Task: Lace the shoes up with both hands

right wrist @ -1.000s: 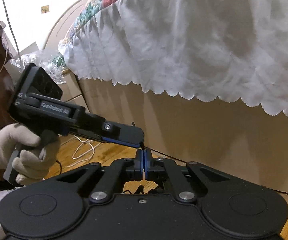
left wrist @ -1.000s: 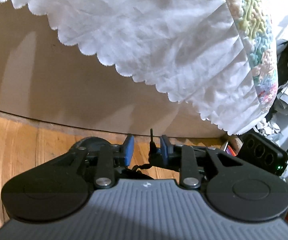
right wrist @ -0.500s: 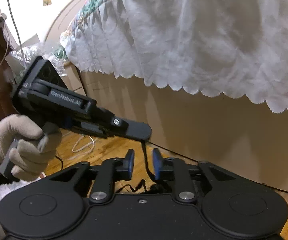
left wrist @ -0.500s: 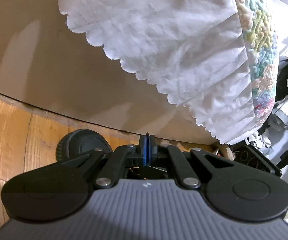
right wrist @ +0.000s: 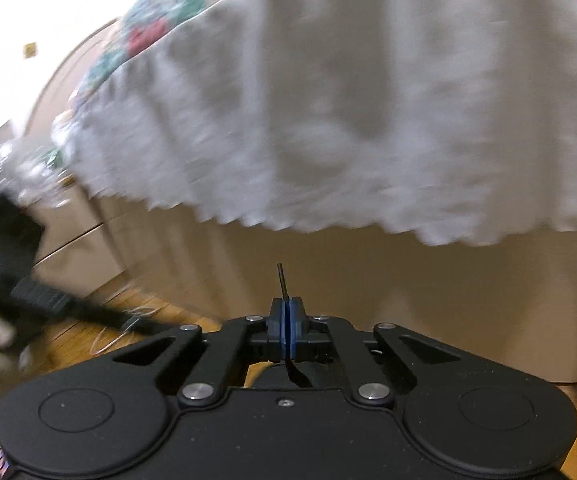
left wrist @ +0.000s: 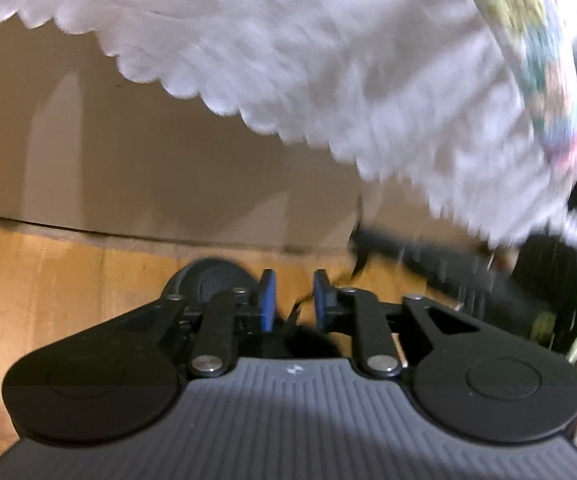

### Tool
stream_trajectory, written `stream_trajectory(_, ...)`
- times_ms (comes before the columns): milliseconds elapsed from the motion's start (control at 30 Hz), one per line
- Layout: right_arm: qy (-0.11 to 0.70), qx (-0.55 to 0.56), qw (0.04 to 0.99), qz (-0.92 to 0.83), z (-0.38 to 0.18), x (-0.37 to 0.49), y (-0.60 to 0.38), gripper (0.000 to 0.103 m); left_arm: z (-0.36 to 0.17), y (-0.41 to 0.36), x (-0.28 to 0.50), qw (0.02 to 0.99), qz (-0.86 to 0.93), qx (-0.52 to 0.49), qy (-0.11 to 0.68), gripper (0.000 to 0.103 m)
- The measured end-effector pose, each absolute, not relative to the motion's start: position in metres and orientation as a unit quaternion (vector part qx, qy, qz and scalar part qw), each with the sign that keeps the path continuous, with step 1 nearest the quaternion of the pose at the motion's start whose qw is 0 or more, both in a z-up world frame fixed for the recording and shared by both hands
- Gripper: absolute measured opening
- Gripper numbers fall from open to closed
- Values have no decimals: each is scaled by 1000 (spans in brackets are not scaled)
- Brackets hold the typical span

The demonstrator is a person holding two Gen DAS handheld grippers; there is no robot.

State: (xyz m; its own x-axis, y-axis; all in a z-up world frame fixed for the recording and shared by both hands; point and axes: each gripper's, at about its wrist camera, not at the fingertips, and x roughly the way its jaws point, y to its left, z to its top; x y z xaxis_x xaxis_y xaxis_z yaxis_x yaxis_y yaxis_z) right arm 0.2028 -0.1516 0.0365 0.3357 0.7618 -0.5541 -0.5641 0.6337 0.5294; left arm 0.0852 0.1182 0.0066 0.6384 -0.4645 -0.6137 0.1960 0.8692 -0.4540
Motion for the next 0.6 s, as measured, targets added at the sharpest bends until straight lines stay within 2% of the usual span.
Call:
stream_trajectory(133, 404, 120, 803, 421, 39, 203, -158, 4, -6, 92, 76, 882, -176, -109, 423, 31)
stream_trajectory(300, 423, 81, 782, 450, 35, 195, -137, 4, -26, 83, 75, 872, -161, -98, 452, 48)
stream_trajectory(367, 426, 68, 775, 463, 35, 191, -130, 4, -31, 83, 76, 870, -152, -98, 459, 48)
stream_trajectory(433, 428, 56, 761, 484, 36, 185, -124, 4, -35, 84, 77, 870, -155, -102, 457, 36)
stream_trajectory(467, 432, 48, 753, 495, 36, 182, -122, 4, -37, 88, 77, 869, -159, -114, 455, 13)
stream_trajectory(600, 458, 12, 722, 519, 32, 170, -112, 4, -43, 108, 81, 854, -163, -192, 455, 10)
